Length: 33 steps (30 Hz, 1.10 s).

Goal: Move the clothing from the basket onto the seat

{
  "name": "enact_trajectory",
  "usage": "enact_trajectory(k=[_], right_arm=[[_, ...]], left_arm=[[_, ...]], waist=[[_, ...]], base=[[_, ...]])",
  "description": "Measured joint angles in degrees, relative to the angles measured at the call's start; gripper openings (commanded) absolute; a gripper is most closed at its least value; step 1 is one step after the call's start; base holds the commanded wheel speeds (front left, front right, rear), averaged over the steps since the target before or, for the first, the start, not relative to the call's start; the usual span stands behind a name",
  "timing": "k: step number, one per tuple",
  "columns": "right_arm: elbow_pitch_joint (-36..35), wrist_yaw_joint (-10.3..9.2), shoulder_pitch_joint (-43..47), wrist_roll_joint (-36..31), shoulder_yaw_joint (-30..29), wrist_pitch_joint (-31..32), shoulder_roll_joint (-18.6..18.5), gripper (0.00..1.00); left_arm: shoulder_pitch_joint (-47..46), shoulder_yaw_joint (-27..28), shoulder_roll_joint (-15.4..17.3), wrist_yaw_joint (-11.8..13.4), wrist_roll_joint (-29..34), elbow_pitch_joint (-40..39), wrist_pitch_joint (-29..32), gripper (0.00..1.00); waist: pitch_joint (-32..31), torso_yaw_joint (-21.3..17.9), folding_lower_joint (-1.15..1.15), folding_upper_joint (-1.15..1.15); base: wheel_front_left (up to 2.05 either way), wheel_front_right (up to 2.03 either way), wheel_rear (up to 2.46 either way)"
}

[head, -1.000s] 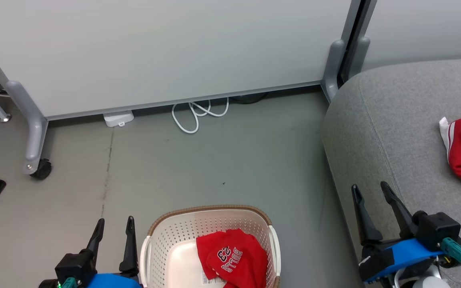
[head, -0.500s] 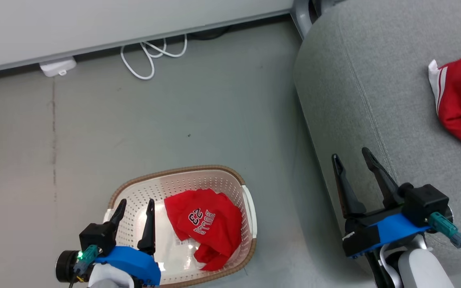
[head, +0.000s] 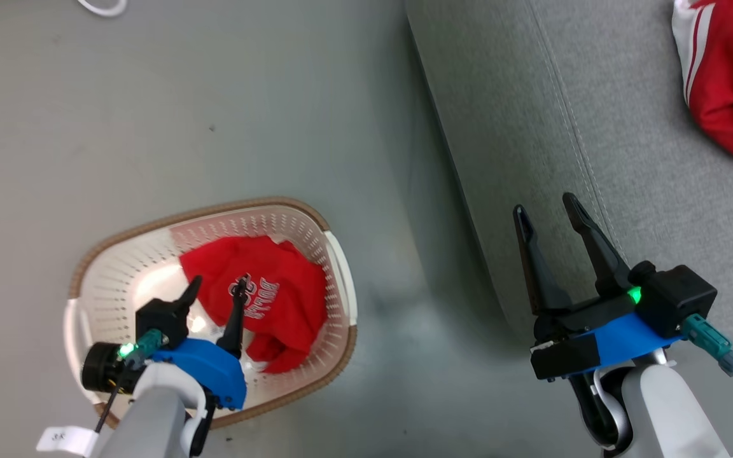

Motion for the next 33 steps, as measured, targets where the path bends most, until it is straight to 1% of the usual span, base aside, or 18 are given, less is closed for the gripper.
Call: enact_trajectory(k=[10, 18, 23, 25, 30, 33], right_arm=[[1.5, 0.0, -2.0, 3.0, 1.8, -2.8, 0.0, 1.0], [2.5, 0.0, -3.5, 5.4, 3.9, -3.9, 0.0, 1.0], [2.4, 0.0, -3.8, 6.0, 4.3, -4.2, 0.0, 1.0], [2.1, 0.0, -3.8, 6.2, 4.1, -4.2, 0.0, 1.0], [0.6, 0.0, -3.5, 6.3, 4.0, -4.3, 0.0, 1.0], [0.2, 0.0, -3.2, 6.3, 4.1, -4.2, 0.0, 1.0]], left_arm=[[-6.5, -4.6, 3.3, 0.0, -0.3, 5.6, 0.0, 1.0], [-10.9, -7.7, 6.3, 0.0, 1.3, 10.9, 0.0, 1.0], [-13.4, -9.2, 6.9, 0.0, 2.5, 13.6, 0.0, 1.0], [-14.4, -9.8, 6.9, 0.9, 3.2, 14.7, 0.2, 1.0], [-16.8, -10.9, 7.0, 4.5, 4.8, 17.4, 0.6, 1.0], [-17.9, -11.6, 6.7, 5.2, 5.2, 19.0, 1.2, 1.0]], waist=[[8.9, -4.9, 0.0, 0.0], [13.4, -8.2, 0.0, 0.0], [15.4, -9.4, 0.0, 0.0], [16.0, -9.5, 0.0, 0.0], [16.9, -9.2, -0.01, 0.0], [17.2, -9.1, -0.01, 0.0]], base=[[0.0, 0.0, 0.0], [0.0, 0.0, 0.0], [0.0, 0.0, 0.0], [0.0, 0.0, 0.0], [0.0, 0.0, 0.0], [0.0, 0.0, 0.0]])
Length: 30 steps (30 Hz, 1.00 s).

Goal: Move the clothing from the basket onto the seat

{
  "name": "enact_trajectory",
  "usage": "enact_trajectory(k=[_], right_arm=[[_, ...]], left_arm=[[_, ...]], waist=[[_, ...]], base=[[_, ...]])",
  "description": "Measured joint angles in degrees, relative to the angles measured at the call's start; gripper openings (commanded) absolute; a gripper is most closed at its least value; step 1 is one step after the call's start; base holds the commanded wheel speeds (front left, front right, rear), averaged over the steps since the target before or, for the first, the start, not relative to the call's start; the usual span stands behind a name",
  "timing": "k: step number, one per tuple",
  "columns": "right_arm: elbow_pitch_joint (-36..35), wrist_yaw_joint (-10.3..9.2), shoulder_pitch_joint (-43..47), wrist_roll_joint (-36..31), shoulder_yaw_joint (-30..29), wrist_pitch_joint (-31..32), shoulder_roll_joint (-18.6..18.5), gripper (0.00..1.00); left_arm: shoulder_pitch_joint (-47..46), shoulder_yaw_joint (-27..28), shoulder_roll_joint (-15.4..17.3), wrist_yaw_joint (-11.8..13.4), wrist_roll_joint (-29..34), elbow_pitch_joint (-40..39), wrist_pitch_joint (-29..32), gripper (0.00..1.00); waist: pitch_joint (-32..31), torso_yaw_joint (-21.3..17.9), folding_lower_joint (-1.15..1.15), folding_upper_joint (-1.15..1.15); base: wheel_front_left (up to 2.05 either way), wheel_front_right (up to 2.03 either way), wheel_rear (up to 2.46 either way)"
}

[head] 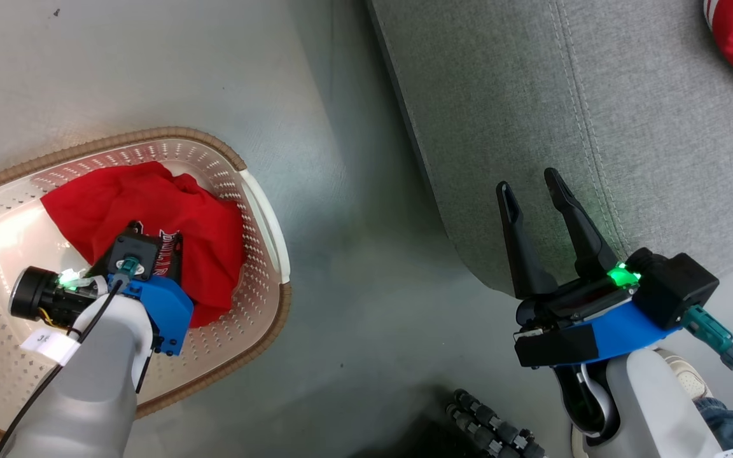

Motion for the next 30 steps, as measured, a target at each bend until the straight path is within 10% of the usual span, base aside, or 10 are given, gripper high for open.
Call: enact_trajectory(k=[13, 14, 16, 30], right_arm=[[-1.2, 0.0, 1.1, 0.2, -0.1, 0.0, 0.0, 1.0], [-1.2, 0.0, 1.1, 0.3, -0.1, 0.0, 0.0, 1.0], [-1.2, 0.0, 1.2, 0.3, 0.0, 0.0, 0.0, 1.0], [-1.2, 0.0, 1.0, 0.7, 0.5, 0.0, 0.0, 1.0]], left_arm=[[-3.4, -1.5, -1.9, 0.0, -0.2, 5.0, 2.6, 1.0], [-3.6, -1.6, -1.9, 0.0, -0.2, 5.2, 2.6, 0.89], [-3.8, -1.7, -2.2, 0.0, -0.4, 5.7, 3.3, 0.0], [-4.2, -2.1, -2.6, -0.8, -2.0, 7.0, 3.1, 0.0]], waist=[[1.2, 0.7, 0.0, 0.0], [1.3, 0.7, 0.0, 0.0], [1.3, 0.8, 0.0, 0.0], [1.0, 0.7, 0.0, 0.0]], base=[[0.0, 0.0, 0.0], [0.0, 0.0, 0.0], [0.0, 0.0, 0.0], [0.0, 0.0, 0.0]])
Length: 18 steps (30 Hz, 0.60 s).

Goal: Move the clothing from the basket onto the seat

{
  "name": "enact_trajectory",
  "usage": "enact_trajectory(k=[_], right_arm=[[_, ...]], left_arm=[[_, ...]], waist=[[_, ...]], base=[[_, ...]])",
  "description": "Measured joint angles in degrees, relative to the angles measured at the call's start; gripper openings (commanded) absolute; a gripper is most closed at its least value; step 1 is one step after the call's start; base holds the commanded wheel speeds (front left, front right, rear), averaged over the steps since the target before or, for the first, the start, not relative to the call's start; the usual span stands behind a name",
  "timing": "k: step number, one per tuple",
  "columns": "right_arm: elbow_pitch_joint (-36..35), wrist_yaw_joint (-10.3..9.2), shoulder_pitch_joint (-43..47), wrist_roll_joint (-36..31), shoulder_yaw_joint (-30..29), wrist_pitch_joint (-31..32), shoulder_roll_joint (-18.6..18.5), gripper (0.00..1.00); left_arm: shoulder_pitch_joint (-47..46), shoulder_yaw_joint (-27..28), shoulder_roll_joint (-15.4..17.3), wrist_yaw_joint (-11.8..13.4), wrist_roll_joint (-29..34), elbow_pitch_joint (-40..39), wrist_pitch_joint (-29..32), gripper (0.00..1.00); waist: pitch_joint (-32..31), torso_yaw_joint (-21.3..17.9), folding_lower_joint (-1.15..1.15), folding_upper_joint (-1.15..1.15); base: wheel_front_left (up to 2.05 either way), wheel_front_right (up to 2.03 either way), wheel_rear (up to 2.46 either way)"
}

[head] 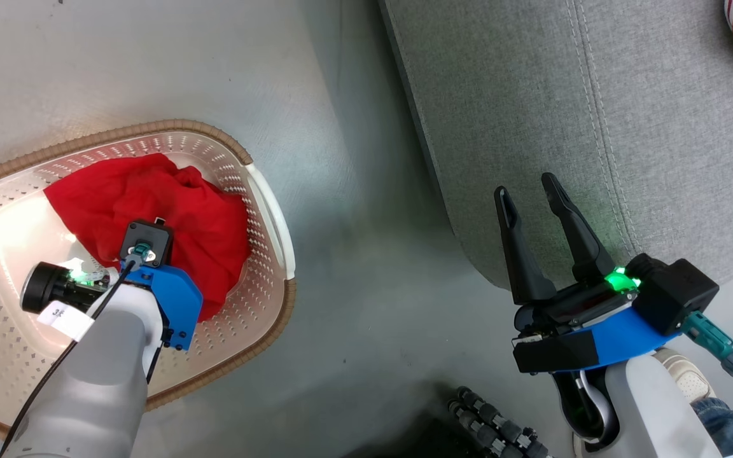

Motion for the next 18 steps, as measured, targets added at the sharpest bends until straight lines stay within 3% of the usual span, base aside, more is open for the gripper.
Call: enact_trajectory(k=[12, 18], right_arm=[[0.8, 0.0, -2.3, 0.6, 1.7, 0.0, 0.0, 1.0], [2.0, 0.01, -3.5, -0.1, 1.6, 0.0, 0.0, 1.0]], left_arm=[[-0.4, 0.2, 0.3, 0.0, -1.9, 0.3, -1.8, 0.0], [0.9, 0.3, -1.3, -0.6, -3.0, 0.2, -3.0, 0.0]], waist=[[-1.1, -0.3, 0.0, 0.0], [-3.6, 1.3, 0.0, 0.0]], base=[[0.0, 0.0, 0.0], [0.0, 0.0, 0.0]])
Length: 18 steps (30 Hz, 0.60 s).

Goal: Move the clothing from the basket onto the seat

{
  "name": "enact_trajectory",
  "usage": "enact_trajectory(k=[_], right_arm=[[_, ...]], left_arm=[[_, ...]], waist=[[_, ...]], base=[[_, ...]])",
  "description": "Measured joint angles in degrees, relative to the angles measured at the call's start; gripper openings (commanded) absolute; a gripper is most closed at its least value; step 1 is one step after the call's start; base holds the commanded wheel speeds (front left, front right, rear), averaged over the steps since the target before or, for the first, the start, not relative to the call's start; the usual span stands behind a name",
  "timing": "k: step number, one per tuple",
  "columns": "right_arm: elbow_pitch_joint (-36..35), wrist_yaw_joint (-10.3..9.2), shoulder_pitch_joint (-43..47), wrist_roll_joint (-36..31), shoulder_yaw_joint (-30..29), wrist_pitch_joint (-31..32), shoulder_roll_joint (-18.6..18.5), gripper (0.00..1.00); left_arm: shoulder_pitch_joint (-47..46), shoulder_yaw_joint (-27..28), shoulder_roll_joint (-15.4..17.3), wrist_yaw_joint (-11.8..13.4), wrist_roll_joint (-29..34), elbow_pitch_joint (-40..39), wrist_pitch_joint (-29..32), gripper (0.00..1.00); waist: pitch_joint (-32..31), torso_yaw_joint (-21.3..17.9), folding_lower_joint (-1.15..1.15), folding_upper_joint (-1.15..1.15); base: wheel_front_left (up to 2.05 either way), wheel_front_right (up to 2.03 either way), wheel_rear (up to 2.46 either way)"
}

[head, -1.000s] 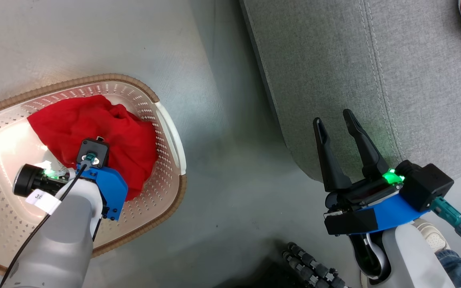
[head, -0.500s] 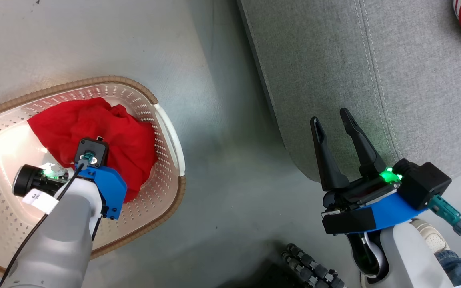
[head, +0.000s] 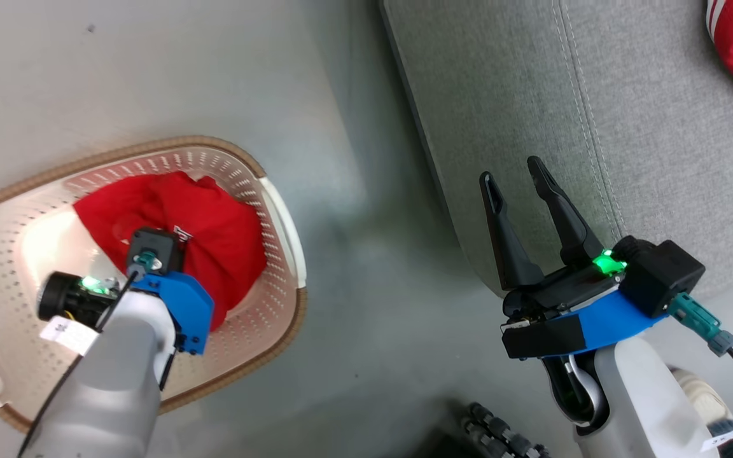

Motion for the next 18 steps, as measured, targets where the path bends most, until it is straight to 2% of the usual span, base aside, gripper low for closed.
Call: enact_trajectory(k=[6, 18], right_arm=[[1.4, -0.01, -0.2, -1.7, -0.5, 0.0, 0.0, 1.0], [4.8, -0.01, 2.2, -4.2, -2.0, 0.5, 0.0, 1.0]], left_arm=[[2.2, -0.1, -1.8, -0.9, -1.0, -0.3, -0.6, 0.0], [9.2, -1.2, -5.6, -2.3, -2.4, -4.3, -1.3, 0.0]], waist=[[-3.8, 1.9, 0.0, 0.0], [-15.7, 7.3, -0.01, 0.0]], base=[[0.0, 0.0, 0.0], [0.0, 0.0, 0.0]])
